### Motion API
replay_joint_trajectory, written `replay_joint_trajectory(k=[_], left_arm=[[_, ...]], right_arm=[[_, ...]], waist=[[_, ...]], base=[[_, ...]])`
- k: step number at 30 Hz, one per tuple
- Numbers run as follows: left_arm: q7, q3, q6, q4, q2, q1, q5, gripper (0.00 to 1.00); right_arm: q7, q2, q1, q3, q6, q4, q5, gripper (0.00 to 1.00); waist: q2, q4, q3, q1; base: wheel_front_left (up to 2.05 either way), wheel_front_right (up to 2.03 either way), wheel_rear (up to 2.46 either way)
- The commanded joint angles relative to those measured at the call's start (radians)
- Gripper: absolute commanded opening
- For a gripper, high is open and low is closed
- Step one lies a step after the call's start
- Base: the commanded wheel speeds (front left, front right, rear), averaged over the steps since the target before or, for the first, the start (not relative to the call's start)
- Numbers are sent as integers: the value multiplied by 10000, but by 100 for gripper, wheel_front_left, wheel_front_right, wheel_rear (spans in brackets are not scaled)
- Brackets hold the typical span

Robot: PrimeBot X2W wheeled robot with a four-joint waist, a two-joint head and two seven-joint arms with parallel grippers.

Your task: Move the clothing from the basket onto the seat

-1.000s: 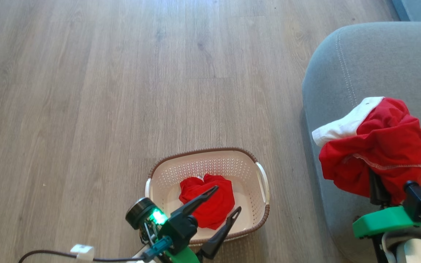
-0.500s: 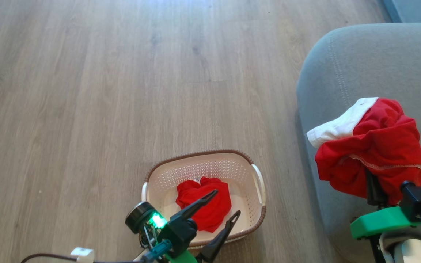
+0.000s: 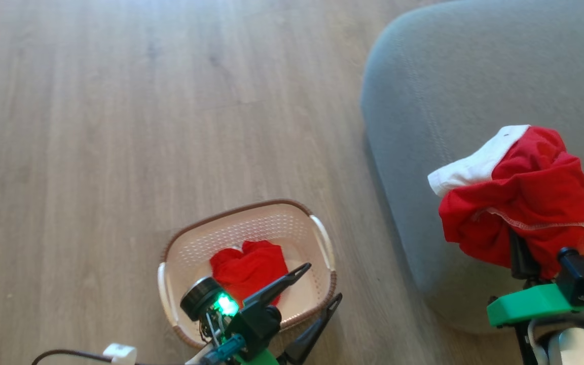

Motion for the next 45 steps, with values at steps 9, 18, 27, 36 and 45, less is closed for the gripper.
replay_joint_trajectory(k=[9, 18, 27, 36, 45], left_arm=[[-49, 154, -12, -507, 275, -776, 162, 100], [-49, 56, -12, -594, 522, -982, 377, 100], [-49, -454, -12, -650, 779, -1443, 362, 100], [-49, -845, -12, -644, 894, -1759, 209, 100], [-49, -827, -12, -714, 979, -1828, 183, 100]], right_arm=[[-67, -65, -498, 180, -2, -654, -86, 0], [-67, -64, -475, -14, -2, -738, 414, 0], [-67, -63, -209, -329, -2, -888, 772, 0], [-67, -63, -29, -765, -2, -1005, 1081, 0], [-67, -63, -49, -749, -2, -1043, 1167, 0]], waist=[[0, -1783, 776, 0], [0, -3125, 1231, 0], [0, -3630, 1641, 0], [0, -3747, 1717, 0], [0, -3728, 1859, 0]], base=[[0, 0, 0], [0, 0, 0], [0, 0, 0], [0, 0, 0], [0, 0, 0]])
